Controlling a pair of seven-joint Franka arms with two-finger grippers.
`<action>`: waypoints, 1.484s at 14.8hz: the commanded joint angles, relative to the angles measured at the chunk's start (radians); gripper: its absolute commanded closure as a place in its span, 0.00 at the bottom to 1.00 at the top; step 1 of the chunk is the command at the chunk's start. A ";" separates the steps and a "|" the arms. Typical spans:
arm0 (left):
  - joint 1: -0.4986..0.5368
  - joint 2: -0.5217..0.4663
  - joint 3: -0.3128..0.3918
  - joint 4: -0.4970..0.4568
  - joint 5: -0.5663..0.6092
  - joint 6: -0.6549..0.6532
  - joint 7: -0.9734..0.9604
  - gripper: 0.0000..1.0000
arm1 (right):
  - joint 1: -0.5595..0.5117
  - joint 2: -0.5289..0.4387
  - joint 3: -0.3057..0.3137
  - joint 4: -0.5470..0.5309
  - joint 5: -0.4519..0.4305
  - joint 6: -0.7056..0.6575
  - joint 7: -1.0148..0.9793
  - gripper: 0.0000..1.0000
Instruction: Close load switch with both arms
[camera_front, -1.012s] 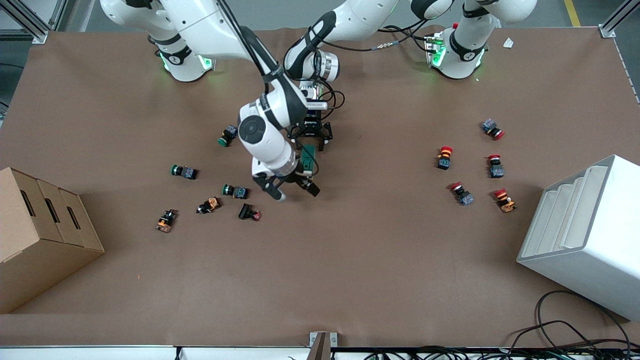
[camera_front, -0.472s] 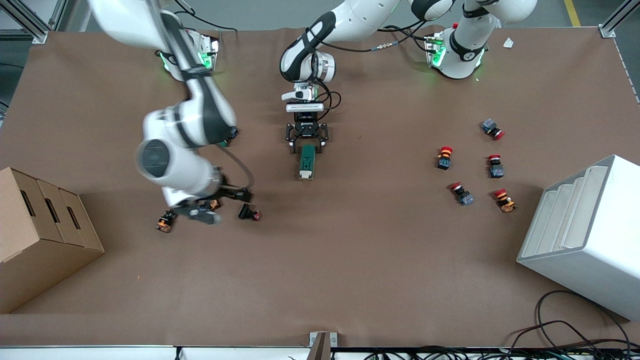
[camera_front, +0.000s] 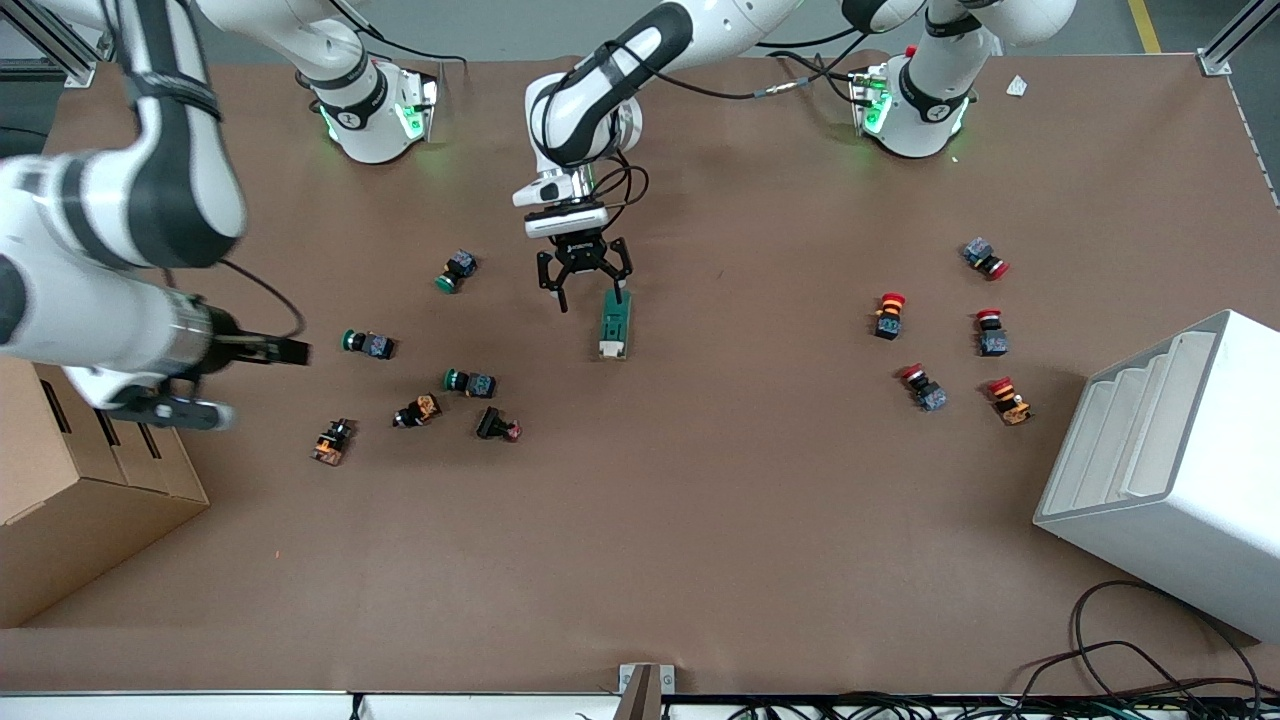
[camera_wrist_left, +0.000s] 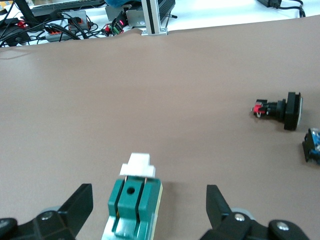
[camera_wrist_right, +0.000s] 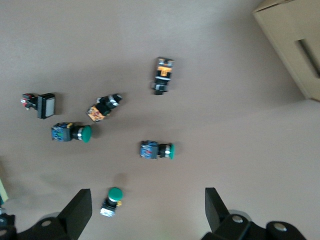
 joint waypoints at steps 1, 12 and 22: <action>0.008 -0.005 -0.005 0.046 -0.085 0.001 0.104 0.00 | -0.037 -0.047 0.032 0.018 -0.042 -0.049 -0.019 0.00; 0.091 -0.178 0.007 0.133 -0.514 -0.043 0.561 0.00 | -0.283 -0.159 0.261 0.025 -0.068 -0.123 -0.021 0.00; 0.332 -0.468 0.006 0.136 -0.921 -0.267 1.039 0.00 | -0.226 -0.179 0.189 0.076 -0.062 -0.134 -0.040 0.00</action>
